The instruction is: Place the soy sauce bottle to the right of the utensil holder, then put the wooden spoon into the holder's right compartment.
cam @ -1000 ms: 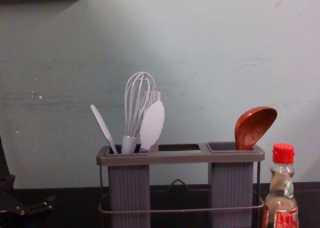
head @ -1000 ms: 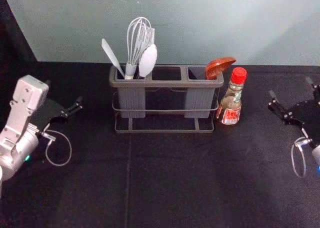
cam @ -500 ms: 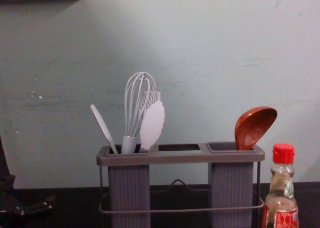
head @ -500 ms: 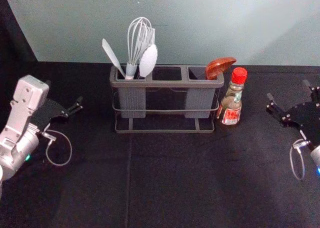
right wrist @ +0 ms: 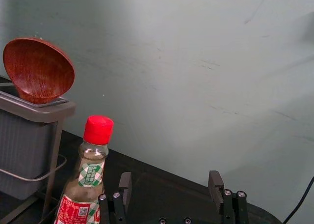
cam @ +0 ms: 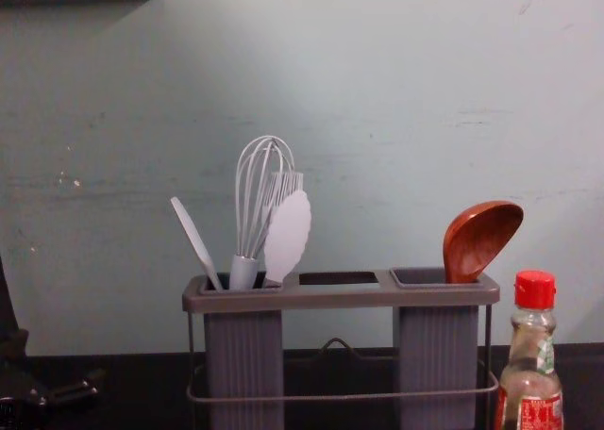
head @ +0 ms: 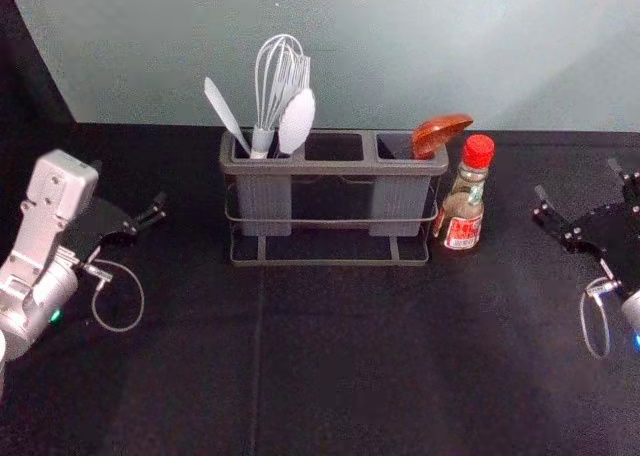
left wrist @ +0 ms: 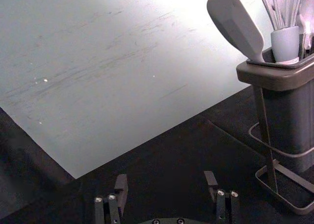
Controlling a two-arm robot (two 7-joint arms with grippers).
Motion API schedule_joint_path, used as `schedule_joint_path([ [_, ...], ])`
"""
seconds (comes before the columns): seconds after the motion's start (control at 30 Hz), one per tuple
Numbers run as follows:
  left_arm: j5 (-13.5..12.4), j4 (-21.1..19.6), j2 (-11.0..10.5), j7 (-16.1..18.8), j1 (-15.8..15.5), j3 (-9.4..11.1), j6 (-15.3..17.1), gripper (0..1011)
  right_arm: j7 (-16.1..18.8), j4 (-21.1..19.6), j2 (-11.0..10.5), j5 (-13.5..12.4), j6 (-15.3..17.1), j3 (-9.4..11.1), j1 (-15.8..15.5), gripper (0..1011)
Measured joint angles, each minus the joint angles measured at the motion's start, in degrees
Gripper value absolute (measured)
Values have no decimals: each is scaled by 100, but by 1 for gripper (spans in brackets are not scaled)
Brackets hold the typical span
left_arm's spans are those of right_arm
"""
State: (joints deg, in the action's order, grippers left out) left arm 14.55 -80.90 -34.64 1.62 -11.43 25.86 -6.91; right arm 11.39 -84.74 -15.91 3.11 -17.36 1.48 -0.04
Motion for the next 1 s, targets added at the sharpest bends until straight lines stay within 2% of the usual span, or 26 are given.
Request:
schedule_joint_path([
  [1.0,0,0,0,0,0,0,0,1011,-3,0,4,0,-7,3,0,1002],
])
